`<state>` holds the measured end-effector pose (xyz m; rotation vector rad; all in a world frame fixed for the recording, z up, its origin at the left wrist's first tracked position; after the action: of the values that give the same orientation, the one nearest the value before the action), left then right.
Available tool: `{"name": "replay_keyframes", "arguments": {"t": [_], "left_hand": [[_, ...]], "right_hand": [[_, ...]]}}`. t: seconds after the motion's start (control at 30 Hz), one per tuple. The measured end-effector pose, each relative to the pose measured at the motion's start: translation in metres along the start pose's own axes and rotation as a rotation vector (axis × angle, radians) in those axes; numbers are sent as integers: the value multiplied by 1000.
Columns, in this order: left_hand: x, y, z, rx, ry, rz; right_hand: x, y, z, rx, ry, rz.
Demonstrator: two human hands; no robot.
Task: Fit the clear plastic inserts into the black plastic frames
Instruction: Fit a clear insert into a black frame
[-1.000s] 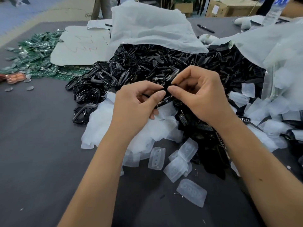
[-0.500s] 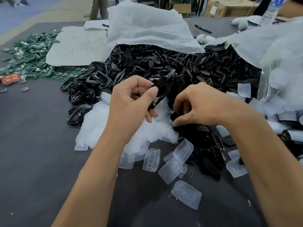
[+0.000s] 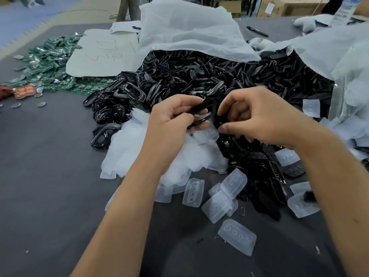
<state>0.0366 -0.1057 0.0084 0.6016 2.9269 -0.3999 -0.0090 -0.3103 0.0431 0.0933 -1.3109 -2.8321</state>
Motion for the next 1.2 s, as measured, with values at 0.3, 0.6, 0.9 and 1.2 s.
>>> {"name": "replay_keyframes", "arguments": {"t": [0.3,0.6,0.9,1.2], "left_hand": [[-2,-3,4,-98,-129,-154],[1,-8,8,-70,-135,-141],[-1,-5,8,-159,-162,-75],[0,-9,13,-146,-132,-36]], "right_hand": [[18,-48,-10,-560,115,-404],[25,-59,-1,-5,443,-819],[26,-63,5,136,525,-940],[18,-62,-11,-163,281,-842]]}}
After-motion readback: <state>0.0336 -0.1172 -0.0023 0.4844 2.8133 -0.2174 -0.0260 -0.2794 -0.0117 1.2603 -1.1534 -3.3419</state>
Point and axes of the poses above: each hand's wrist, its own x-axis away from the middle knuckle, its own y-axis out of the back of the hand, z = x × y, the point moved 1 cm from there along -x, towards the middle knuckle, and after that the axes turned 7 degrees about x, right-handed, at the moved point
